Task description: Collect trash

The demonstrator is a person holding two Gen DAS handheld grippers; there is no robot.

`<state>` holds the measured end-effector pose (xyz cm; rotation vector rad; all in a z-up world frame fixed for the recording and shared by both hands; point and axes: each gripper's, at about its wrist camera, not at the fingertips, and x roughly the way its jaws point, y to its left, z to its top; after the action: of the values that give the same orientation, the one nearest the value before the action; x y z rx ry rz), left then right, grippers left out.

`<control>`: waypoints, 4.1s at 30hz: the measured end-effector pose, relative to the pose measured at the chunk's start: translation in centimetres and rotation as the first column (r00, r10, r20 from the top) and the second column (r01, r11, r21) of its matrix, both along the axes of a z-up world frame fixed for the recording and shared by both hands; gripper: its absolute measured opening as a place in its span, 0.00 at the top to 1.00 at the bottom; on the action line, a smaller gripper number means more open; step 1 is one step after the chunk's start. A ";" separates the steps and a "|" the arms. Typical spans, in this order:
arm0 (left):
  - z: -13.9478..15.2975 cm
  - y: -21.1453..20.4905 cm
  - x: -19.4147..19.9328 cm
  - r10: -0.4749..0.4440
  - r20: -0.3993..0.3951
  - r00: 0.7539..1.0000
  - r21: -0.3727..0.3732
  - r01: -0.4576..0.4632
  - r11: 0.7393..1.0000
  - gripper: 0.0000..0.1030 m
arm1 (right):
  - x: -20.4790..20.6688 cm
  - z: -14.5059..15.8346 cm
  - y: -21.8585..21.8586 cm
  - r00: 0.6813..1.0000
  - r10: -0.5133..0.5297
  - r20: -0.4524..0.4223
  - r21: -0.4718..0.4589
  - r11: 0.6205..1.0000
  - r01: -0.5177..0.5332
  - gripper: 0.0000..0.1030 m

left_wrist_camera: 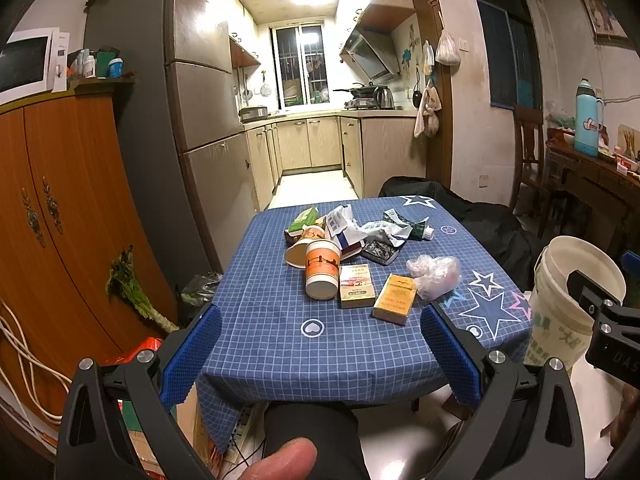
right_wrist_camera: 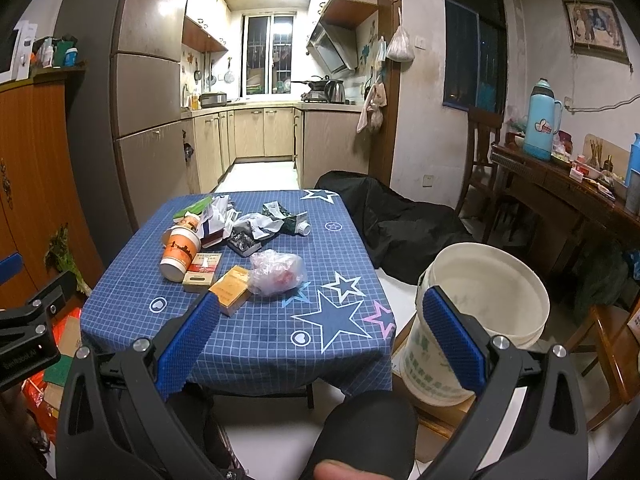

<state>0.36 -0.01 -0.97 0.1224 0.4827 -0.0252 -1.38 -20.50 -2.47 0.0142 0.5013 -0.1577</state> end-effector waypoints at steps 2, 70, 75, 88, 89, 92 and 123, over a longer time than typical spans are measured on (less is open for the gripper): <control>0.0 0.1 0.1 0.000 -0.003 1.000 0.000 0.000 1.000 0.03 | 0.0 -0.1 0.0 1.000 0.001 -0.002 0.002 1.000 -0.001 0.05; -12.3 8.3 20.6 0.057 -0.255 0.965 -0.176 -0.105 0.979 0.26 | 23.3 -13.1 -2.6 0.944 0.222 -0.243 0.294 0.944 -0.146 0.12; -11.7 5.5 24.6 -0.057 -0.225 0.973 -0.176 0.017 0.984 0.18 | 24.5 -15.1 -3.0 0.916 0.283 -0.284 0.381 0.910 -0.163 0.26; -16.6 3.5 32.6 -0.140 -0.325 0.935 -0.152 0.094 0.984 0.18 | 25.1 -15.8 -3.4 0.898 0.348 -0.271 0.435 0.876 -0.208 0.50; -16.7 3.9 32.7 -0.149 -0.325 0.934 -0.179 0.094 0.979 0.22 | 25.1 -15.8 -3.3 0.898 0.348 -0.268 0.432 0.877 -0.211 0.51; -16.8 4.7 32.9 -0.203 -0.331 0.921 -0.285 0.108 0.953 0.40 | 25.0 -15.7 -3.2 0.898 0.352 -0.263 0.425 0.878 -0.220 0.55; -3.5 -15.4 20.2 -0.625 -0.083 0.776 -0.155 0.609 0.778 0.42 | 5.9 0.0 -17.5 0.996 -0.063 0.058 0.211 0.976 0.049 0.60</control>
<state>20.59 -15.40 -4.43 0.1586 0.5531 -0.7210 4.54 -38.01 -2.43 0.2395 0.4515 -0.1587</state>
